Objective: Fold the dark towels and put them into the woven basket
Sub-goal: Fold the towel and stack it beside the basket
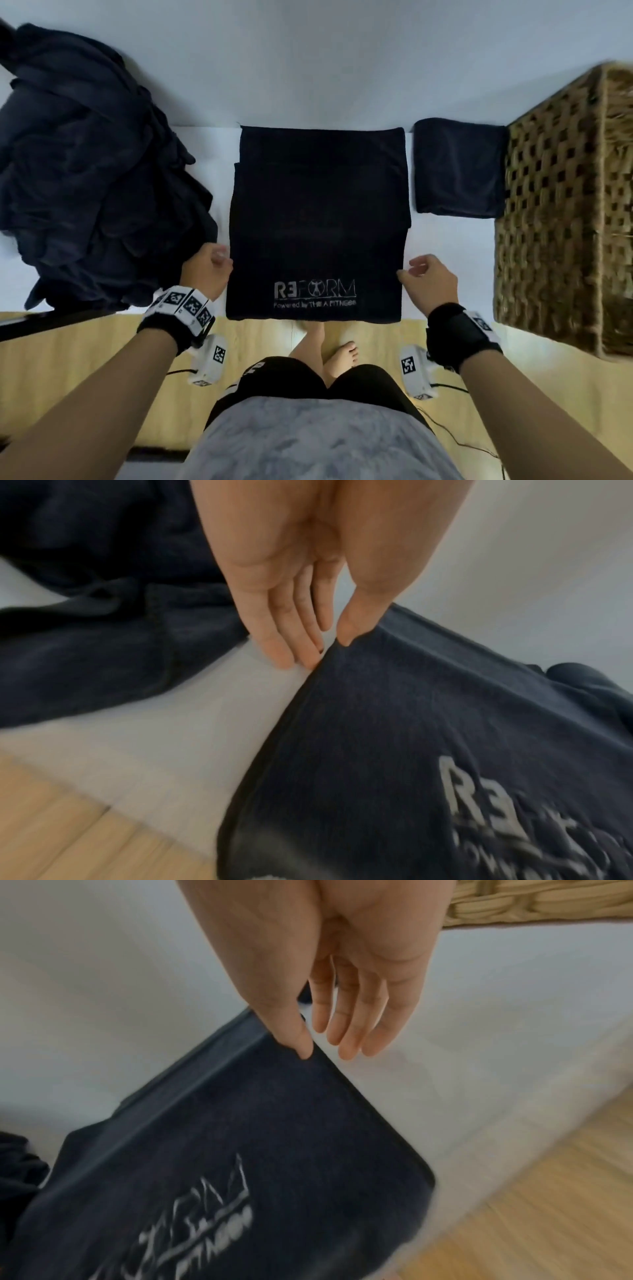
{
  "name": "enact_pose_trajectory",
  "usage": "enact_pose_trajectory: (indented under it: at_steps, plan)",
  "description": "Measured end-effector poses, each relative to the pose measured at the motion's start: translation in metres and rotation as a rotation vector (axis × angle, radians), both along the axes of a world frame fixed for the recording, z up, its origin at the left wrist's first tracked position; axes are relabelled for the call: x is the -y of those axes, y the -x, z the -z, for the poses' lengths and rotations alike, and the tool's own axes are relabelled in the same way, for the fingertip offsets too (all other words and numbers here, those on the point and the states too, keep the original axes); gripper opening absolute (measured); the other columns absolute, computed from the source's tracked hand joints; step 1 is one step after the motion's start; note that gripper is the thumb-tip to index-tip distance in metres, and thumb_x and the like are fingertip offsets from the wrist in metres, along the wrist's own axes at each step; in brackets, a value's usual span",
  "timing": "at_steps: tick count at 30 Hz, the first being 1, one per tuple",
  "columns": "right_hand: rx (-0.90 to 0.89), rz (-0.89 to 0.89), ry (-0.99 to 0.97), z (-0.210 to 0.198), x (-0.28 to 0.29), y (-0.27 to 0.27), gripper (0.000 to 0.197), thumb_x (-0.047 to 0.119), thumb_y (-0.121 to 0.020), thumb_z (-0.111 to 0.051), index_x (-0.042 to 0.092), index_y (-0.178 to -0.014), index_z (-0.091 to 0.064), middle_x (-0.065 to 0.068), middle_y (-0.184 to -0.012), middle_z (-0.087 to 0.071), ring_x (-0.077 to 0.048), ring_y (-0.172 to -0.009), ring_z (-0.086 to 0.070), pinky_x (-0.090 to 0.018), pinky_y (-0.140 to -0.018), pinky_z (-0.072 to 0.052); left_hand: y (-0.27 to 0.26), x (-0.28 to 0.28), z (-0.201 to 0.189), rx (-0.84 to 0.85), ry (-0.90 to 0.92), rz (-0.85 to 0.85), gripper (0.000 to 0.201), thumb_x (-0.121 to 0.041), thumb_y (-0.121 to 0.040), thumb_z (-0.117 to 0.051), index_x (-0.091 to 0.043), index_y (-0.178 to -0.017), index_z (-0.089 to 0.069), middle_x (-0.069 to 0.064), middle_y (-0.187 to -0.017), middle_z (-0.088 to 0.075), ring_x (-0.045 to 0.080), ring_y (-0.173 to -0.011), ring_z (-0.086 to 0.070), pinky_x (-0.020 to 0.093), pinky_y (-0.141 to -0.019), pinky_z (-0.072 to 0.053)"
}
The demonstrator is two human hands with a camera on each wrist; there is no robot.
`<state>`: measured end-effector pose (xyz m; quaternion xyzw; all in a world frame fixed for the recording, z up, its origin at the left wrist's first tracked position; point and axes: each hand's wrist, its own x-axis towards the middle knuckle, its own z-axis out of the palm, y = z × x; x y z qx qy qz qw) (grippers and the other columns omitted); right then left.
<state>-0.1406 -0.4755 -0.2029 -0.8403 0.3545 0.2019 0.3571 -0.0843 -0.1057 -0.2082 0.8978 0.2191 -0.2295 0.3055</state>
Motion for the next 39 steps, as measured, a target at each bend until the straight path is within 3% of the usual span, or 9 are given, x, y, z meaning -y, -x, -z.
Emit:
enact_pose_trajectory:
  at_steps: [8,13,17,21,26,29,32,34,39]
  plan:
    - [-0.080,-0.018,-0.052,0.006,-0.019,0.059,0.030,0.035,-0.083,-0.075,0.018,-0.104,-0.061,0.004,-0.093,-0.066,-0.015,-0.088,-0.060,-0.024,-0.078,-0.044,0.067,-0.007,0.000,-0.282,0.039,-0.055,0.024,-0.025,-0.092,-0.058,-0.013,-0.111,-0.066,0.010,-0.106,-0.068,0.028,-0.100,-0.064,0.040,-0.094,-0.051]
    - [-0.178,-0.185,-0.013,0.007,-0.022,0.073,0.023,0.035,-0.084,-0.071,0.012,-0.087,-0.069,0.000,-0.083,-0.068,-0.019,-0.083,-0.061,-0.025,-0.071,-0.042,0.093,-0.003,-0.003,-0.342,0.015,0.070,0.010,-0.023,-0.088,-0.065,-0.014,-0.088,-0.067,0.003,-0.086,-0.066,0.020,-0.080,-0.060,0.028,-0.070,-0.047]
    - [-0.194,-0.200,-0.027,0.005,-0.017,0.082,0.019,0.026,-0.088,-0.063,0.008,-0.090,-0.067,-0.005,-0.083,-0.066,-0.026,-0.084,-0.061,-0.028,-0.067,-0.039,0.106,-0.004,-0.003,-0.333,0.063,0.013,0.012,-0.020,-0.089,-0.066,-0.009,-0.091,-0.064,0.006,-0.090,-0.066,0.024,-0.089,-0.062,0.038,-0.089,-0.051]
    - [-0.106,-0.053,-0.074,-0.006,-0.010,0.082,0.020,0.027,-0.091,-0.056,0.011,-0.102,-0.061,-0.004,-0.094,-0.065,-0.022,-0.087,-0.057,-0.028,-0.071,-0.038,0.105,-0.003,-0.013,-0.249,0.180,-0.211,0.013,-0.012,-0.089,-0.062,-0.005,-0.100,-0.059,0.016,-0.093,-0.066,0.027,-0.082,-0.064,0.041,-0.087,-0.054]
    - [0.102,0.039,-0.052,-0.025,0.001,0.069,0.021,0.027,-0.093,-0.059,0.015,-0.110,-0.058,-0.001,-0.078,-0.064,-0.006,-0.066,-0.055,-0.013,-0.052,-0.037,0.086,-0.004,-0.034,-0.050,0.300,-0.375,0.009,-0.010,-0.089,-0.064,-0.009,-0.094,-0.056,0.014,-0.087,-0.060,0.031,-0.078,-0.066,0.046,-0.082,-0.058]
    - [0.230,0.205,-0.345,-0.039,0.002,0.054,0.018,0.022,-0.094,-0.063,0.019,-0.112,-0.064,-0.005,-0.079,-0.067,-0.014,-0.076,-0.067,-0.024,-0.062,-0.057,0.074,-0.003,-0.042,0.029,0.477,-0.384,0.009,-0.008,-0.093,-0.062,-0.011,-0.084,-0.061,0.017,-0.091,-0.061,0.028,-0.080,-0.066,0.038,-0.074,-0.061]
    - [0.264,0.387,-0.639,-0.051,0.002,0.038,0.011,0.017,-0.094,-0.065,0.011,-0.097,-0.073,-0.012,-0.095,-0.067,-0.023,-0.080,-0.071,-0.033,-0.068,-0.060,0.063,0.001,-0.048,0.092,0.576,-0.456,0.010,-0.013,-0.094,-0.062,-0.009,-0.086,-0.067,0.010,-0.091,-0.064,0.021,-0.086,-0.066,0.024,-0.065,-0.060]
    - [0.263,0.463,-0.753,-0.055,0.005,0.026,0.014,0.013,-0.096,-0.060,0.005,-0.099,-0.071,-0.014,-0.101,-0.067,-0.022,-0.076,-0.072,-0.031,-0.071,-0.060,0.053,0.003,-0.051,0.119,0.650,-0.506,0.011,-0.011,-0.096,-0.059,-0.006,-0.091,-0.068,0.008,-0.099,-0.067,0.021,-0.092,-0.066,0.023,-0.068,-0.059]
    - [0.260,0.550,-0.919,-0.061,0.016,-0.010,0.026,-0.004,-0.095,-0.046,0.001,-0.112,-0.066,-0.018,-0.107,-0.072,-0.024,-0.097,-0.073,-0.030,-0.077,-0.059,0.023,0.005,-0.056,0.116,0.739,-0.439,0.030,0.011,-0.090,-0.056,-0.002,-0.116,-0.063,0.015,-0.105,-0.069,0.024,-0.100,-0.068,0.029,-0.088,-0.057]
